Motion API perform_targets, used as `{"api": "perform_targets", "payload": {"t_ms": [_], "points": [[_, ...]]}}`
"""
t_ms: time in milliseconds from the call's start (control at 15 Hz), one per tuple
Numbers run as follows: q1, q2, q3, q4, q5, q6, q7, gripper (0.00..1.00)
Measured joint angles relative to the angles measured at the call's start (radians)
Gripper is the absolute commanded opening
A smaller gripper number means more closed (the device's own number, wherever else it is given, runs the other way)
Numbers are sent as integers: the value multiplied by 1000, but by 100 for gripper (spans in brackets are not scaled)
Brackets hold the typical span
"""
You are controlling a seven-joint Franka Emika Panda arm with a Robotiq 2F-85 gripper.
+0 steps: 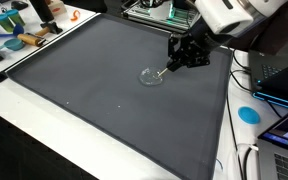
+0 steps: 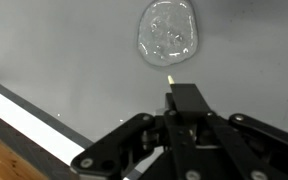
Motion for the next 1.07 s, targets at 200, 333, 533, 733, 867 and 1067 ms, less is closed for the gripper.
{"api": "perform_targets", "payload": {"t_ms": [200,333,533,733,867,1067], "points": [[-3,0,-1,4,1,-6,0,3],[-6,0,-1,7,3,-8,0,3],[-14,0,-1,10,11,-12,0,3],[-28,-1,-1,18,35,-24,-1,3],[-45,-4,0,25,70,-26,-5,3],[-82,-14,1,28,140,-23,-21,3]]}}
